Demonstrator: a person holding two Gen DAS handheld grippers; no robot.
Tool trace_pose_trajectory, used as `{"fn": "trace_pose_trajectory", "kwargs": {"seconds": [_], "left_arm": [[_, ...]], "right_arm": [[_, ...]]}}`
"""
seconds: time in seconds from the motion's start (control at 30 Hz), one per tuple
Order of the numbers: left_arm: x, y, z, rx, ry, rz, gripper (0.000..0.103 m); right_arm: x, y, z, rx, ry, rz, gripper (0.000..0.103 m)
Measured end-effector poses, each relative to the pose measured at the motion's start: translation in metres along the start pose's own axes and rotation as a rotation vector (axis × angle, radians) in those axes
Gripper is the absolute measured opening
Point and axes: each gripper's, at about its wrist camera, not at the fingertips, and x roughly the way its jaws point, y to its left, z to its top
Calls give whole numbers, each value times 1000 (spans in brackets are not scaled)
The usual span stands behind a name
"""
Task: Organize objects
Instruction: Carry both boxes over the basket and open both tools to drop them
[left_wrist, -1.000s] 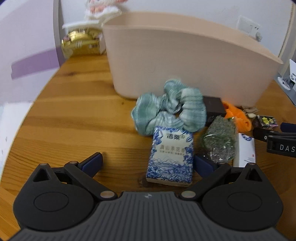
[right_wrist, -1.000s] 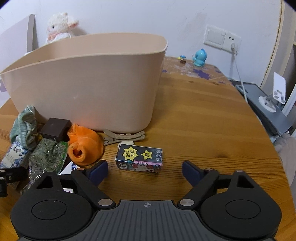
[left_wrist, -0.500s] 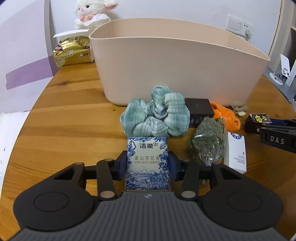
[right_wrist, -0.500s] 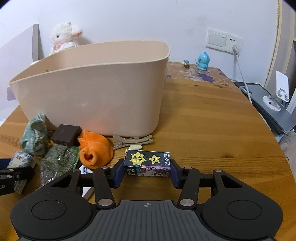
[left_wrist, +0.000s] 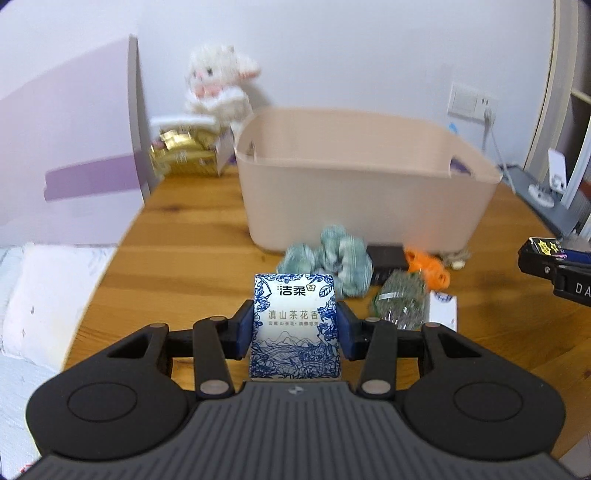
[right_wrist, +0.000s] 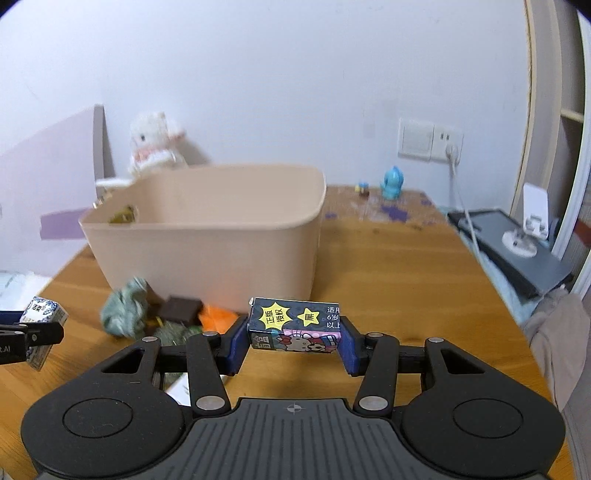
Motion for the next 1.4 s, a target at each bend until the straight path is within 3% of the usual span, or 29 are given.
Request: {"fn": "trace_pose_trajectory", "kwargs": {"seconds": [0.2, 0.4, 0.53, 0.73, 0.97, 1.13, 1.27, 1.4], "left_arm": [[-28, 0, 20, 6, -85, -17, 48], [-29, -7, 49, 33, -145, -38, 48], [-17, -10, 74, 37, -169, -41, 48], [30, -16, 102, 35, -135, -14, 48], [87, -20, 124, 34, -93, -21, 48], [120, -25, 134, 45, -44, -5, 48], [145, -32, 132, 82, 28, 15, 48], [164, -34, 126, 109, 91, 25, 48]], "right_arm": [[-26, 7, 22, -27, -104, 9, 46], [-31, 16, 51, -54, -185, 13, 46], [-26, 23, 69, -61, -228, 10, 46], [1, 33, 94, -93, -255, -11, 46], [48, 42, 108, -136, -212, -48, 47], [87, 47, 110, -142, -121, -43, 47], [118, 41, 110, -78, 4, 19, 47], [136, 44, 103, -113, 22, -39, 47]]}}
